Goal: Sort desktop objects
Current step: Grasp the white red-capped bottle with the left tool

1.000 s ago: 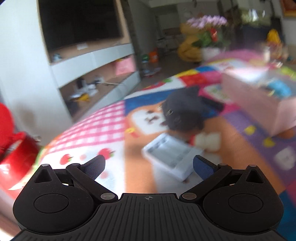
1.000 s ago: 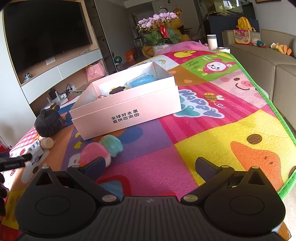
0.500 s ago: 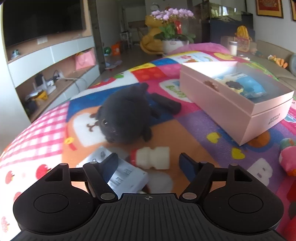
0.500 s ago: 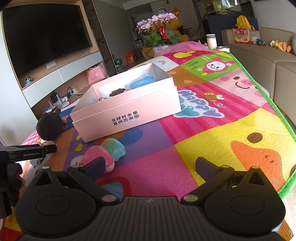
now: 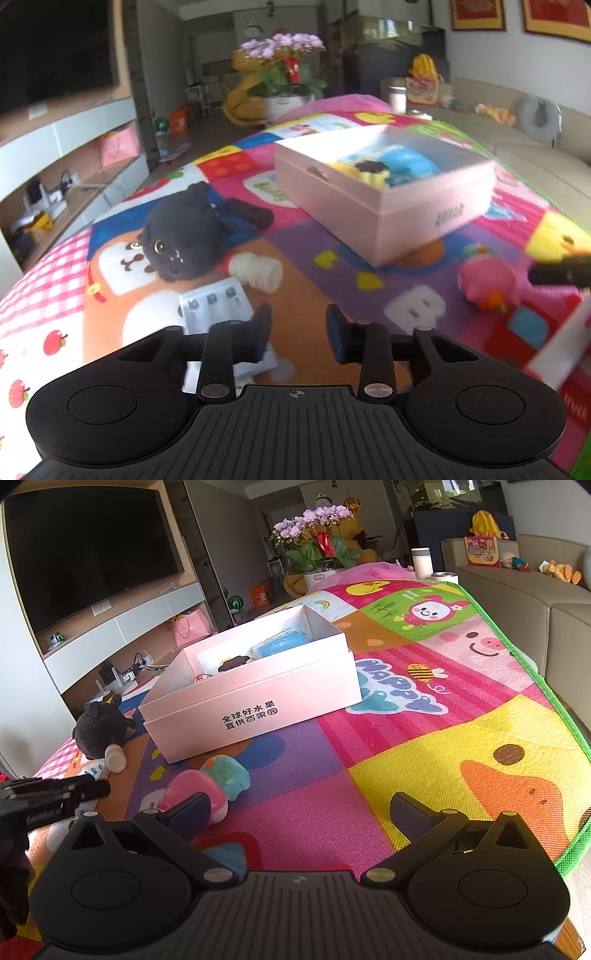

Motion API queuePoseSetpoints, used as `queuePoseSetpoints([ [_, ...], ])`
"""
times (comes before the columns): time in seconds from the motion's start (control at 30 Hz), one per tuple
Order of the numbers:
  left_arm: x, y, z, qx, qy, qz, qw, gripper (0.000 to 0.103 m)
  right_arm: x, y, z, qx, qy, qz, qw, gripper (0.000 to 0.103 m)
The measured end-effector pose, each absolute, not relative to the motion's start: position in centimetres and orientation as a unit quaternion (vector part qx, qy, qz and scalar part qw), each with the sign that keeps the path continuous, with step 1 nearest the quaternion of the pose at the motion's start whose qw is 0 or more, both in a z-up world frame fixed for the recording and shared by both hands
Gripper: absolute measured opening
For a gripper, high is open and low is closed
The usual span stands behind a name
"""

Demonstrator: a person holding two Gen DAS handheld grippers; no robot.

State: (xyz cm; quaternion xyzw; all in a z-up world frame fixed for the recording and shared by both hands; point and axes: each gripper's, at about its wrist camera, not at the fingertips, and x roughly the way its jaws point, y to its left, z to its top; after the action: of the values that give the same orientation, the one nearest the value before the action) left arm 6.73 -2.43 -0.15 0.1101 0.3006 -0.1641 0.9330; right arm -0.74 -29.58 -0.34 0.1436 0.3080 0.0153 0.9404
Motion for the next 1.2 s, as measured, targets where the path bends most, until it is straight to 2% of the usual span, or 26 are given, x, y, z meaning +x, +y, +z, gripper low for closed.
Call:
queuePoseSetpoints([
  [0.07,6.5,-2.5,-0.5,0.127,0.299,-0.152,0.934,0.055,-0.7,-29.6,-0.3,0.144,0.308,0.016,0.94,0.103],
  [0.13,6.8,-2.0,-0.8,0.135,0.302,-0.129,0.935,0.056,-0.7,-29.6,-0.3,0.144,0.308,0.016,0.94,0.103],
  [0.3,7.8,0.4,-1.0,0.134,0.306,-0.059,0.941,0.071,-0.7,-29.5,-0.3,0.144,0.308,0.016,0.94,0.103],
  [0.37,8.4,1.4,-1.1,0.143,0.305,-0.016,0.942,0.072,-0.7,-29.6,-0.3,0.144,0.308,0.016,0.94,0.103],
  [0.6,8.9,3.1,0.7,0.063,0.307,-0.046,0.949,0.072,-0.7,-29.5,-0.3,0.144,0.308,0.016,0.94,0.103],
  [0.87,11.1,-1.4,0.4,0.087,0.312,-0.091,0.942,0.072,-0.7,-29.6,-0.4,0.147,0.307,0.017,0.94,0.103],
  [0.97,12.6,-2.3,-0.4,0.088,0.328,-0.083,0.937,0.065,-0.8,-29.7,-0.4,0.149,0.306,0.017,0.94,0.103],
  [1.07,12.7,-2.5,-0.8,0.094,0.326,-0.085,0.937,0.048,-0.8,-29.9,-0.4,0.15,0.305,0.017,0.94,0.103],
  [1.2,11.2,-2.6,-0.3,0.099,0.316,-0.101,0.938,0.048,-0.8,-29.8,-0.4,0.149,0.306,0.017,0.94,0.103],
])
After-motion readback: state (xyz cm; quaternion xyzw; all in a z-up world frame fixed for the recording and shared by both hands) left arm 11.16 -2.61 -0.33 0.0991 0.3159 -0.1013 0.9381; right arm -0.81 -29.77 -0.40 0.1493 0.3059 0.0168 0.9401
